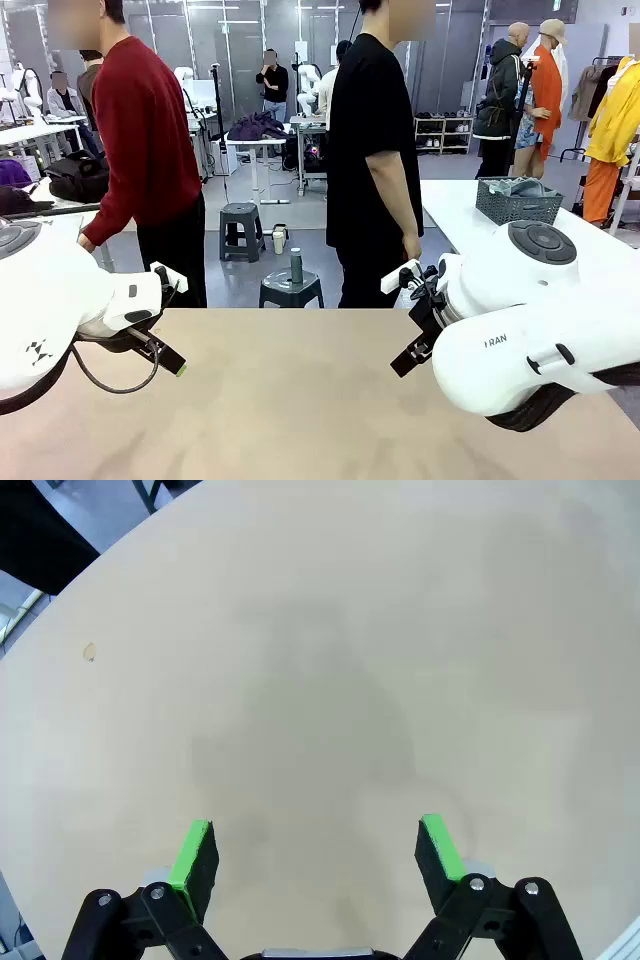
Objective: Fold the towels and place them in the basket.
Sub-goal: When a person lays out a Towel with hook on the table, fold it in half twice.
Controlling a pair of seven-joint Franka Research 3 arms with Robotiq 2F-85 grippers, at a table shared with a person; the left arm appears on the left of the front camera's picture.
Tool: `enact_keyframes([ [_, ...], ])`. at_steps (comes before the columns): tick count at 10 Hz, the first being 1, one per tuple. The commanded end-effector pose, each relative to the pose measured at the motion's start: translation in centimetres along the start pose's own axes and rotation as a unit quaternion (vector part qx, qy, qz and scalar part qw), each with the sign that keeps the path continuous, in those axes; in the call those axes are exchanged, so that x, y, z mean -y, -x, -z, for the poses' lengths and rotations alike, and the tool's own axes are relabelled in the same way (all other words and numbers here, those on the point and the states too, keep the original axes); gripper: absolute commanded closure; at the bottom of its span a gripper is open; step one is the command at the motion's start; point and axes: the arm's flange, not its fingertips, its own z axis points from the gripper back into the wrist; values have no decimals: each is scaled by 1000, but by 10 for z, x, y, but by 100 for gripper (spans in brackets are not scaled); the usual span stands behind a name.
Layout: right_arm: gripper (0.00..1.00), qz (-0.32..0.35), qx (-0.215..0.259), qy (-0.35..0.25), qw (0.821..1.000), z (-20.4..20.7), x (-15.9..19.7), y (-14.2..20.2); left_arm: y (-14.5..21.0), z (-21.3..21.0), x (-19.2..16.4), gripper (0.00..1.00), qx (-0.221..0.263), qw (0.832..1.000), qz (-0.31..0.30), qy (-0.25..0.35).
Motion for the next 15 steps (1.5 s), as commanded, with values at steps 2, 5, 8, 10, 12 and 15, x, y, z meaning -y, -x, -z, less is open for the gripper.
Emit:
enact_keyframes([
  [2, 0, 0, 0, 0, 1000, 0, 0, 0, 0, 0, 0, 0, 0, 1000, 0, 0],
  [5, 0, 0, 0, 0, 1000, 0, 0, 0, 0, 0, 0, 0, 0, 1000, 0, 0],
  [8, 0, 0, 0, 0, 1000, 0, 0, 0, 0, 0, 0, 0, 0, 1000, 0, 0],
  [10, 0, -1, 0, 0, 1000, 0, 0, 0, 0, 0, 0, 0, 0, 1000, 0, 0],
  [12, 0, 22, 11, -22, 999, -11, -5, -11, -27, -29, -18, 0, -1, 999, -27, 44],
  [15, 0, 58, 2, -116, 992, -77, 46, -30, -53, -106, -52, 0, 10, 989, -83, 122],
])
